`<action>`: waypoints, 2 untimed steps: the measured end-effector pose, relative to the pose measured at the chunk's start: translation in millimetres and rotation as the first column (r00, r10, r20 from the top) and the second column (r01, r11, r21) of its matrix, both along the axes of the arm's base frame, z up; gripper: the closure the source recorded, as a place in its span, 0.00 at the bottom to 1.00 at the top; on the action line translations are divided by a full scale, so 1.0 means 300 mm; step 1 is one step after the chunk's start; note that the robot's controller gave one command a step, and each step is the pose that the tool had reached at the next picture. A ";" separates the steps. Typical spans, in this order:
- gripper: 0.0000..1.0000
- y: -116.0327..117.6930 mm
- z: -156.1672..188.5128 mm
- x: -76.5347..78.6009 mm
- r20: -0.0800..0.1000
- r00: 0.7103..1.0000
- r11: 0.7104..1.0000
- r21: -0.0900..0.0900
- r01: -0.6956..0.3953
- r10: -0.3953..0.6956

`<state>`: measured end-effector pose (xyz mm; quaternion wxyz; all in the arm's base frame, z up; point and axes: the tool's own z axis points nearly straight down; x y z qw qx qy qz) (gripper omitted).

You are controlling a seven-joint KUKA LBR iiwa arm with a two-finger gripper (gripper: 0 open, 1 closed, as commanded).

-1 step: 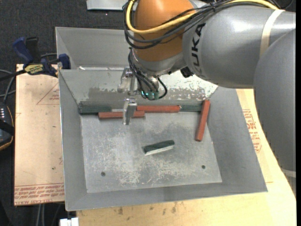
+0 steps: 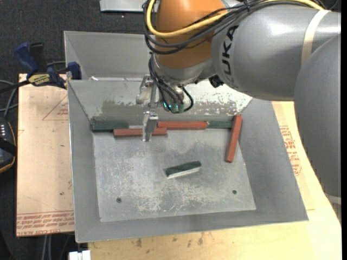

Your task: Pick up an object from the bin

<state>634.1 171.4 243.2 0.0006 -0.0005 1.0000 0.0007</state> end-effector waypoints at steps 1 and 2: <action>0.00 -0.044 -0.164 -0.021 0.006 1.000 1.000 0.001 -0.024 0.024; 0.00 -0.132 -0.390 -0.011 0.004 1.000 1.000 0.001 0.003 -0.003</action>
Offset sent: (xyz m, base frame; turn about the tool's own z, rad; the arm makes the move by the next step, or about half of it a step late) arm -0.0007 -0.0632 -0.1700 0.0350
